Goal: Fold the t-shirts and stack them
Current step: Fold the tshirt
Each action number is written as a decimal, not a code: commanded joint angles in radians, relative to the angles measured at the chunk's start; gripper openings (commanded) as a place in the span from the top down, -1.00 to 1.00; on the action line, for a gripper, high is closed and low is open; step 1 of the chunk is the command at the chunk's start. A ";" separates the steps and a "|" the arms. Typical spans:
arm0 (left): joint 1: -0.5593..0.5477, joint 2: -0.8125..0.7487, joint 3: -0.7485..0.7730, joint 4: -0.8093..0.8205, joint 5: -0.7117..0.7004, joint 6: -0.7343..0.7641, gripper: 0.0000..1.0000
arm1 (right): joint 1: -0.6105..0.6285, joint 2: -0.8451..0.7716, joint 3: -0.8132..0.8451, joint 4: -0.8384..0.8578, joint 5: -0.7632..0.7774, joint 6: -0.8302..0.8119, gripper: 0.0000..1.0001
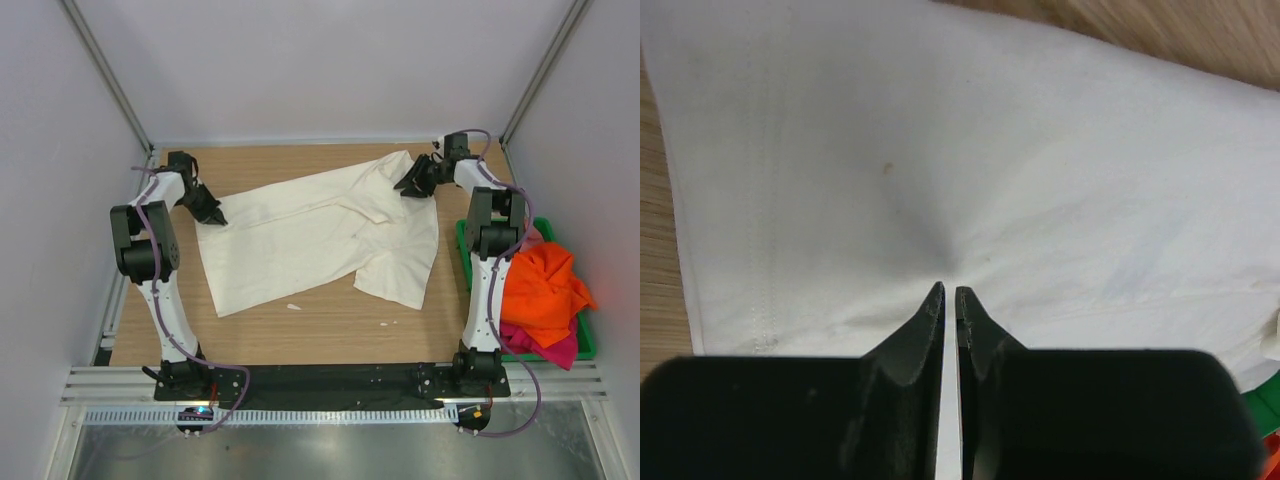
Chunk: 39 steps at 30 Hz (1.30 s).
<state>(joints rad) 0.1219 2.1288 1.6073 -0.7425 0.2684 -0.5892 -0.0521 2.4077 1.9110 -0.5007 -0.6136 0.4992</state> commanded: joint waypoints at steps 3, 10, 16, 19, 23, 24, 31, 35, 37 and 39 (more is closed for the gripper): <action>-0.004 0.010 0.055 -0.024 -0.020 0.019 0.83 | 0.012 0.004 0.014 0.054 -0.035 0.015 0.25; 0.007 0.028 0.034 -0.026 -0.044 0.037 0.83 | 0.012 -0.016 0.013 0.044 -0.012 0.019 0.66; 0.025 0.048 0.013 -0.018 -0.055 0.052 0.83 | 0.012 -0.143 -0.053 -0.015 0.070 0.012 0.91; 0.031 0.052 0.011 -0.018 -0.058 0.060 0.83 | 0.012 -0.188 -0.078 -0.055 0.094 -0.002 0.95; 0.032 0.059 0.013 -0.018 -0.057 0.061 0.84 | 0.012 -0.246 -0.144 -0.026 0.126 0.015 0.97; 0.032 0.060 0.013 -0.018 -0.055 0.061 0.84 | 0.012 -0.254 -0.158 -0.015 0.130 0.018 0.98; 0.033 0.065 0.017 -0.020 -0.057 0.066 0.84 | 0.020 -0.289 -0.187 -0.002 0.176 0.039 0.98; 0.033 0.066 0.014 -0.021 -0.057 0.065 0.84 | 0.047 -0.318 -0.214 -0.038 0.265 0.056 0.97; 0.033 0.066 0.016 -0.018 -0.055 0.063 0.84 | 0.052 -0.332 -0.245 -0.053 0.365 0.061 0.97; 0.033 0.068 0.016 -0.018 -0.054 0.061 0.83 | 0.083 -0.349 -0.262 -0.058 0.416 0.064 0.97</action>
<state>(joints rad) 0.1429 2.1616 1.6283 -0.7555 0.2554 -0.5591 0.0021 2.1551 1.6680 -0.5331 -0.3428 0.5499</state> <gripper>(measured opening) 0.083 0.031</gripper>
